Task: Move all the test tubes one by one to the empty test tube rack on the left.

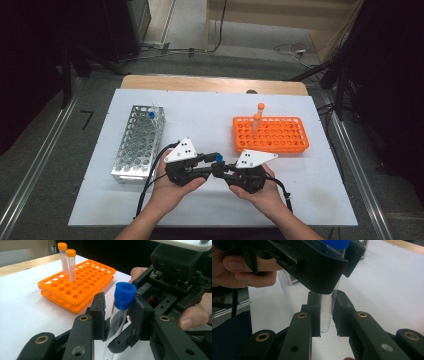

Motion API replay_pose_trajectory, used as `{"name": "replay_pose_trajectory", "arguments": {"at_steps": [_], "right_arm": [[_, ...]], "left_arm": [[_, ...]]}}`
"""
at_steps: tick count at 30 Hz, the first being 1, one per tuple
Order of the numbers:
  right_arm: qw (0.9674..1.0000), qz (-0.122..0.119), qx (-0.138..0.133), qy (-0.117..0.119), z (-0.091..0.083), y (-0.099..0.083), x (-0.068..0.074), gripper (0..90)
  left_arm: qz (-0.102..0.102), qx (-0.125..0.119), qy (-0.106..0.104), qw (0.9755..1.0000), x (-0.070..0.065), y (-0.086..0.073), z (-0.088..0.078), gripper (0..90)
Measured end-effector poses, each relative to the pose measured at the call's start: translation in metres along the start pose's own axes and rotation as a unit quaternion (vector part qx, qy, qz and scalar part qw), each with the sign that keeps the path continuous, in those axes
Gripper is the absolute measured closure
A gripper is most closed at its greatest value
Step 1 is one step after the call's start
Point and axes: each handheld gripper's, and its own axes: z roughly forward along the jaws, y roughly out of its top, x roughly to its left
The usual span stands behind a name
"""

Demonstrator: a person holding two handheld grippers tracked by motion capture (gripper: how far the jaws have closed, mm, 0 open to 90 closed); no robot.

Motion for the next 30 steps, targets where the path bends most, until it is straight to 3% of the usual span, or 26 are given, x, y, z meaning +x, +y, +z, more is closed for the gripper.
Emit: {"name": "replay_pose_trajectory", "arguments": {"at_steps": [6,19,25,30], "right_arm": [[1.0000,-0.001,0.003,0.003,0.001,0.000,0.001,75.1],[1.0000,0.003,0.004,0.004,0.002,0.000,0.000,73.3],[0.9998,0.002,0.008,0.015,0.002,-0.001,-0.003,55.7],[0.9995,0.010,0.004,0.029,-0.001,-0.002,-0.009,40.4]], "left_arm": [[0.005,0.002,-0.003,1.0000,0.000,0.000,0.001,72.5],[0.013,0.004,0.014,0.9998,0.000,0.000,0.000,76.3],[0.011,-0.004,0.028,0.9995,0.004,0.002,-0.007,76.3],[0.010,-0.008,0.052,0.9985,0.012,0.005,-0.017,76.3]]}}
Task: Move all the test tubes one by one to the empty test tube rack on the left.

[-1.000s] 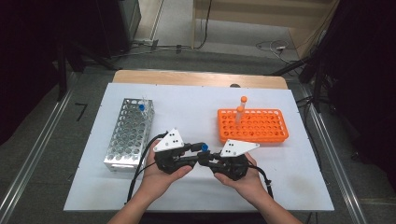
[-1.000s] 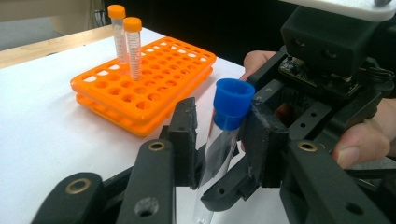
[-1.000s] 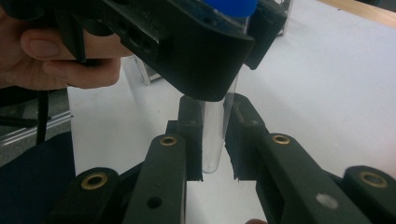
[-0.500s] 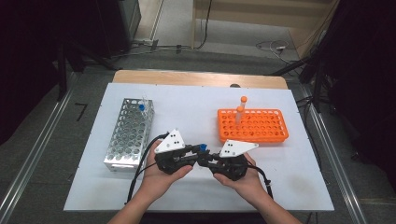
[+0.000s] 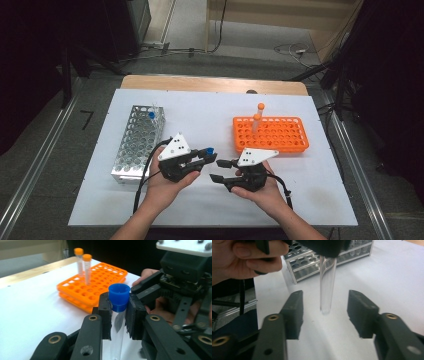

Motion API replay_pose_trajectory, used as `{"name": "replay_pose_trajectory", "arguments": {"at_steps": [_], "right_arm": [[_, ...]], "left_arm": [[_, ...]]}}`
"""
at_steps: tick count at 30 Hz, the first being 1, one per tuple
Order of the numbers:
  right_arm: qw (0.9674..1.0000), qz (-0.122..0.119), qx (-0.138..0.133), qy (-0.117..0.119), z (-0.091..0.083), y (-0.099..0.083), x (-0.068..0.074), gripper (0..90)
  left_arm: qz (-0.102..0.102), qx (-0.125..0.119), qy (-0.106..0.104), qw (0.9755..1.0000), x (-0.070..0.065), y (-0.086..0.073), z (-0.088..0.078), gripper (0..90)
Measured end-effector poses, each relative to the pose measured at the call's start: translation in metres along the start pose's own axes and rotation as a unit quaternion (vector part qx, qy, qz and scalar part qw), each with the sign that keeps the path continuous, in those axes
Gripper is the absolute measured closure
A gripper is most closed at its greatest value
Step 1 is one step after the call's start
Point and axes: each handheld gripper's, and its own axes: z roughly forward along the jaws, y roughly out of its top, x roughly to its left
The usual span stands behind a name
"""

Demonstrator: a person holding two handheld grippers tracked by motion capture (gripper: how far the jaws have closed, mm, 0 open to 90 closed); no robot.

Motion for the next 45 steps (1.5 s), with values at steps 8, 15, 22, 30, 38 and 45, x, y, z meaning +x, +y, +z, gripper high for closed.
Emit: {"name": "replay_pose_trajectory", "arguments": {"at_steps": [8,15,22,30,38,45], "right_arm": [[0.9999,0.010,-0.003,-0.012,-0.008,-0.002,-0.014,15.6],[0.9999,0.007,-0.002,-0.015,-0.016,-0.006,-0.027,0.1],[0.9989,0.017,-0.021,-0.038,-0.030,-0.010,-0.041,0.0],[0.9973,0.025,-0.022,-0.065,-0.040,-0.016,-0.053,0.0],[0.9971,0.024,-0.022,-0.068,-0.042,-0.017,-0.055,0.0],[0.9973,0.023,-0.018,-0.067,-0.041,-0.018,-0.055,0.0]], "left_arm": [[-0.008,-0.015,0.043,0.9989,0.020,0.007,-0.021,76.3],[-0.019,-0.023,0.086,0.9959,0.043,0.007,-0.037,76.3],[-0.030,-0.029,0.124,0.9914,0.069,0.008,-0.050,76.3],[-0.053,-0.040,0.176,0.9822,0.093,0.015,-0.069,76.4],[-0.060,-0.049,0.215,0.9736,0.109,0.012,-0.074,76.4],[-0.057,-0.058,0.243,0.9666,0.118,0.005,-0.074,76.4]]}}
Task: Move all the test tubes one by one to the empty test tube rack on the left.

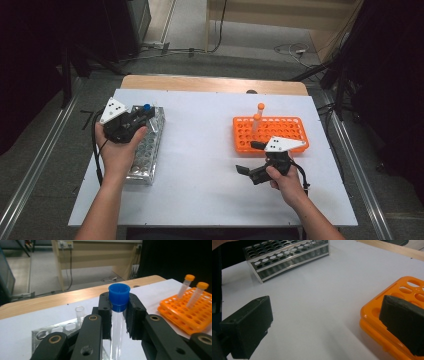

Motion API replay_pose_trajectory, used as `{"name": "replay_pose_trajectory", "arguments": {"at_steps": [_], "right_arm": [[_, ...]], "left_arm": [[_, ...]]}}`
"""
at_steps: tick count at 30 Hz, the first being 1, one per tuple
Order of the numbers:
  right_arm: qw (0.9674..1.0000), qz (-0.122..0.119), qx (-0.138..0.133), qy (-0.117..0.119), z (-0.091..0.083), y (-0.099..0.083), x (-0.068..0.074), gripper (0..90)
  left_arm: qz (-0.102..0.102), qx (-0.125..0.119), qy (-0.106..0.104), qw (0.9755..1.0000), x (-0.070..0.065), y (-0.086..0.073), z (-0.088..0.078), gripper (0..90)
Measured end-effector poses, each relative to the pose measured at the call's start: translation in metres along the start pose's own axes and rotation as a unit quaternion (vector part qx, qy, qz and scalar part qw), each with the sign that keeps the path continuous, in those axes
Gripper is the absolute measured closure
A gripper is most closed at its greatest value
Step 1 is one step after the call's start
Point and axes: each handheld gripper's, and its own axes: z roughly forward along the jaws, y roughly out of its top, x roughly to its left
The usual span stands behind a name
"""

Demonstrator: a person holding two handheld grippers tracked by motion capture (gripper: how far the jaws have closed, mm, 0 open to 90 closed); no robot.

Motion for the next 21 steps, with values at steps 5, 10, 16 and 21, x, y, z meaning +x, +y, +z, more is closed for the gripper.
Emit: {"name": "replay_pose_trajectory", "arguments": {"at_steps": [5,10,16,21], "right_arm": [[1.0000,0.000,0.003,0.000,0.001,0.000,0.001,0.0],[1.0000,-0.001,0.004,0.001,0.002,-0.001,0.001,0.0],[1.0000,-0.002,0.007,0.000,0.003,-0.001,0.002,0.0],[1.0000,-0.003,0.008,0.000,0.004,-0.001,0.002,0.0]], "left_arm": [[0.005,-0.012,0.021,0.9997,0.005,-0.005,0.003,76.4],[0.015,-0.017,0.032,0.9992,0.006,-0.010,0.007,76.4],[0.016,-0.011,0.031,0.9993,0.006,-0.016,0.013,76.4],[0.017,0.006,0.039,0.9991,0.004,-0.020,0.015,76.4]]}}
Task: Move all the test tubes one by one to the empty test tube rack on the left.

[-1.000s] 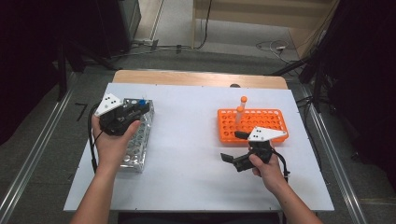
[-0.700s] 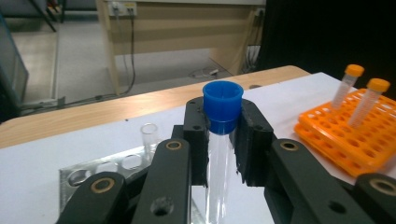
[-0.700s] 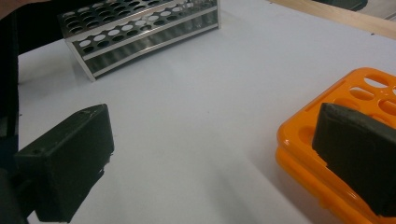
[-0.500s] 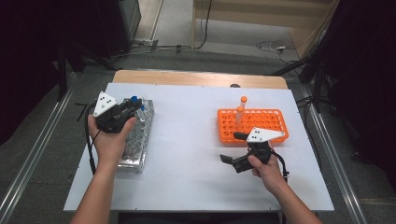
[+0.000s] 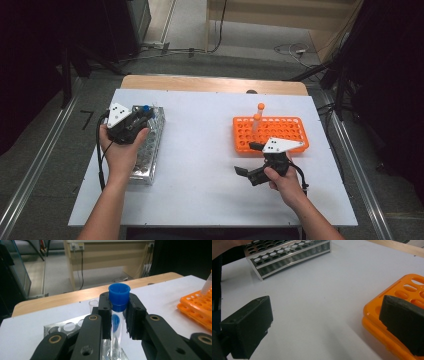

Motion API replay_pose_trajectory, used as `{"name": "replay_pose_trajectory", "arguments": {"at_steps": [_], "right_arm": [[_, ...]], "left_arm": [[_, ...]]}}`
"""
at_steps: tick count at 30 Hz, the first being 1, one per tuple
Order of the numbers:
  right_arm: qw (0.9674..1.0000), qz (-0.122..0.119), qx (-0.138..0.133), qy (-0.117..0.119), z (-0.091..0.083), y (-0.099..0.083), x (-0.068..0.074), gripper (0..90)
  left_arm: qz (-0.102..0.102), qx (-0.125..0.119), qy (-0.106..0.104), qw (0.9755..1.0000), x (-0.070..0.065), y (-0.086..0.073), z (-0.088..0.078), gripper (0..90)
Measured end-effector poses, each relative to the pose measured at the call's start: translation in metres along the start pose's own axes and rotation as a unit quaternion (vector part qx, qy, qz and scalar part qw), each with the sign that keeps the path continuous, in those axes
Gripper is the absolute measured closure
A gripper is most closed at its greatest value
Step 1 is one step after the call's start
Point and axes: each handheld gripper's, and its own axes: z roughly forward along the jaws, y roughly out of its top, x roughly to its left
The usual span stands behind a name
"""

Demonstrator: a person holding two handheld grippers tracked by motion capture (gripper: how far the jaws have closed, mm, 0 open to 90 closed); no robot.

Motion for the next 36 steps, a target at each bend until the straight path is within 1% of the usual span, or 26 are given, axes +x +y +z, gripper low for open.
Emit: {"name": "replay_pose_trajectory", "arguments": {"at_steps": [2,6,8,10,12,15,17,22,26,29,30,32,33,36], "right_arm": [[1.0000,0.000,0.001,-0.001,0.000,0.000,0.000,0.0],[1.0000,-0.001,0.003,-0.001,0.001,-0.001,0.000,0.0],[1.0000,-0.001,0.004,0.000,0.001,-0.001,0.000,0.0],[1.0000,0.000,0.006,0.000,0.002,-0.001,0.000,0.0],[1.0000,-0.001,0.007,-0.001,0.002,-0.001,0.000,0.0],[1.0000,-0.002,0.009,0.000,0.003,-0.001,0.000,0.0],[0.9999,-0.001,0.010,0.000,0.003,-0.002,0.000,0.0],[0.9999,0.000,0.011,-0.006,0.003,-0.002,-0.001,0.0],[0.9999,0.003,0.008,-0.012,0.002,-0.002,-0.003,0.0],[0.9998,0.006,0.005,-0.019,0.000,-0.002,-0.005,0.0],[0.9997,0.005,0.004,-0.024,0.000,-0.001,-0.006,0.0],[0.9995,0.009,0.003,-0.032,-0.001,0.000,-0.009,0.0],[0.9993,0.012,0.002,-0.036,-0.001,0.000,-0.011,0.0],[0.9979,0.021,-0.004,-0.061,-0.003,0.002,-0.018,0.0]], "left_arm": [[0.002,0.012,0.007,0.9999,-0.001,-0.001,0.001,76.4],[0.007,0.029,0.019,0.9994,-0.005,-0.001,0.001,76.2],[0.013,0.044,0.022,0.9987,-0.007,-0.002,0.002,76.1],[0.017,0.058,0.031,0.9977,-0.009,-0.003,0.005,75.8],[0.013,0.067,0.034,0.9971,-0.010,-0.005,0.006,75.5],[0.010,0.077,0.030,0.9965,-0.010,-0.005,0.007,75.0],[0.004,0.084,0.027,0.9961,-0.010,-0.005,0.008,74.0],[-0.010,0.091,0.024,0.9955,-0.009,-0.004,0.007,70.2],[-0.028,0.083,0.014,0.9960,-0.008,-0.003,0.004,59.2],[-0.042,0.075,0.003,0.9963,-0.009,-0.002,0.001,45.9],[-0.046,0.073,0.001,0.9963,-0.010,-0.001,0.000,40.9],[-0.050,0.071,-0.004,0.9962,-0.013,0.000,-0.001,26.7],[-0.051,0.069,-0.008,0.9963,-0.015,0.001,-0.002,22.1],[-0.056,0.060,-0.032,0.9961,-0.021,0.003,-0.006,16.1]]}}
